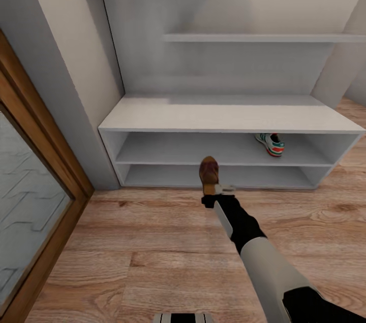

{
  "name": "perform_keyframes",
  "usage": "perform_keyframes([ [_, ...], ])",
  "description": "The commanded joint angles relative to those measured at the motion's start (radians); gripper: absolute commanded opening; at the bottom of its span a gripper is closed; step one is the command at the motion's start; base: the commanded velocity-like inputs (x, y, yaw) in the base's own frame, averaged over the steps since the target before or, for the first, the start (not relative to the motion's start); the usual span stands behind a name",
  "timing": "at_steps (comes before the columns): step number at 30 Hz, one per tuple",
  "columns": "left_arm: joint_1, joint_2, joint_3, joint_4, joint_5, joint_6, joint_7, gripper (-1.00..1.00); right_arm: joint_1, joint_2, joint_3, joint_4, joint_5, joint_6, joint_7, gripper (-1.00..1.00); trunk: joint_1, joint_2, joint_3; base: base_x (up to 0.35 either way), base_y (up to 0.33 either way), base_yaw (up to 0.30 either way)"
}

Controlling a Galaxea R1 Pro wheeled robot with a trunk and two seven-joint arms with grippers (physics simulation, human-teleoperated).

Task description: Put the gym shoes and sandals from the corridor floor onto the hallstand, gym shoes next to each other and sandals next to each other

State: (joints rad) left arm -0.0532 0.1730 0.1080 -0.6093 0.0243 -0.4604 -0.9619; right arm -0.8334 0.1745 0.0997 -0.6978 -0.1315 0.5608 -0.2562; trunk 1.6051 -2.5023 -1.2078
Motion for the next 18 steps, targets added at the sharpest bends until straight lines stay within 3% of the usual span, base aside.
perform_keyframes([
  [1, 0.000, 0.000, 0.002, 0.000, 0.004, -0.002, -0.006, 1.00, -0.001, 0.000, 0.002, -0.003, -0.022, 0.003, -0.011, -1.00, 0.000, 0.000, -0.001, 0.000, 0.000, 0.000],
  [7, 0.000, 0.000, 0.004, -0.004, 0.009, 0.003, -0.008, 1.00, -0.004, 0.000, 0.004, -0.014, -0.053, 0.005, -0.013, -1.00, 0.000, 0.000, -0.001, 0.000, 0.000, 0.000],
  [12, -0.002, 0.000, 0.004, -0.004, 0.013, 0.009, -0.009, 1.00, -0.004, 0.000, 0.003, -0.020, -0.055, 0.006, -0.014, -1.00, 0.000, 0.000, -0.001, 0.018, 0.000, 0.000],
  [18, -0.002, 0.000, 0.004, -0.004, 0.015, 0.009, -0.009, 1.00, -0.004, 0.000, 0.005, -0.017, -0.050, 0.008, -0.022, -1.00, 0.000, 0.000, -0.001, 0.234, 0.029, 0.000],
])
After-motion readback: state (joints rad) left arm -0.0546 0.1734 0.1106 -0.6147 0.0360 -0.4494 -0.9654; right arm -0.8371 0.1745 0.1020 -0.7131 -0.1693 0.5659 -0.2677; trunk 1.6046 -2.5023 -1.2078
